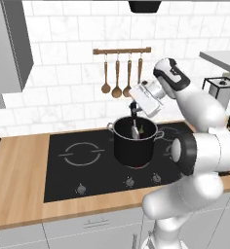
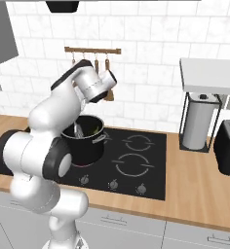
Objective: Put the eggplant and squash in the pot. Retrieve the spatula and lightly stir the vegetables in the pot.
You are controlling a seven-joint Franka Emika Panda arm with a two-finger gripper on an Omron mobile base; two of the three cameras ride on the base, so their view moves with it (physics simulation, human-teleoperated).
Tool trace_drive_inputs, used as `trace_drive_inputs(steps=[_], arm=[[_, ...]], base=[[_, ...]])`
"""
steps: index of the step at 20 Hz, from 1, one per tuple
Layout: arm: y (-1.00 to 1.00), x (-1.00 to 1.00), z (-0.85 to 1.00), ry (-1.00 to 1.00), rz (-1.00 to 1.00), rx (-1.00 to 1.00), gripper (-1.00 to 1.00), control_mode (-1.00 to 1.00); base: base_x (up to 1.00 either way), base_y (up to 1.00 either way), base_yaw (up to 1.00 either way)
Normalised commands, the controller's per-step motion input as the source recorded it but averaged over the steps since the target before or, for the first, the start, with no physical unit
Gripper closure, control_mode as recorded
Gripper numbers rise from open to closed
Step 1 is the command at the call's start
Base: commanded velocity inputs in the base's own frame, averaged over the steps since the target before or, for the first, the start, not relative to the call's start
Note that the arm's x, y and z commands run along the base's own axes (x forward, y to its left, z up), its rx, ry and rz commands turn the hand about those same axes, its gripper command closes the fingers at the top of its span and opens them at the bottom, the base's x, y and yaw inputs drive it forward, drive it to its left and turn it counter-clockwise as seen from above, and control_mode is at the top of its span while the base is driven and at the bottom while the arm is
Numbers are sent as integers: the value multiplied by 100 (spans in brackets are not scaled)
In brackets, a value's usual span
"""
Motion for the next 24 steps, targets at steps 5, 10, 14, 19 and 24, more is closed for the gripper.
trace_drive_inputs(steps=[5, 10, 14, 19, 24], arm=[[-19, -4, 6, -2, 24, -13, 100, -100], [-10, 6, -41, 0, 32, -21, 100, -100], [0, 1, -55, -3, 43, -10, 100, -100], [23, 6, -37, -10, 49, -1, 100, -100], [26, 36, -26, -11, 44, 0, 100, -100]], base=[[0, 0, 0], [0, 0, 0], [0, 0, 0], [0, 0, 0], [0, 0, 0]])
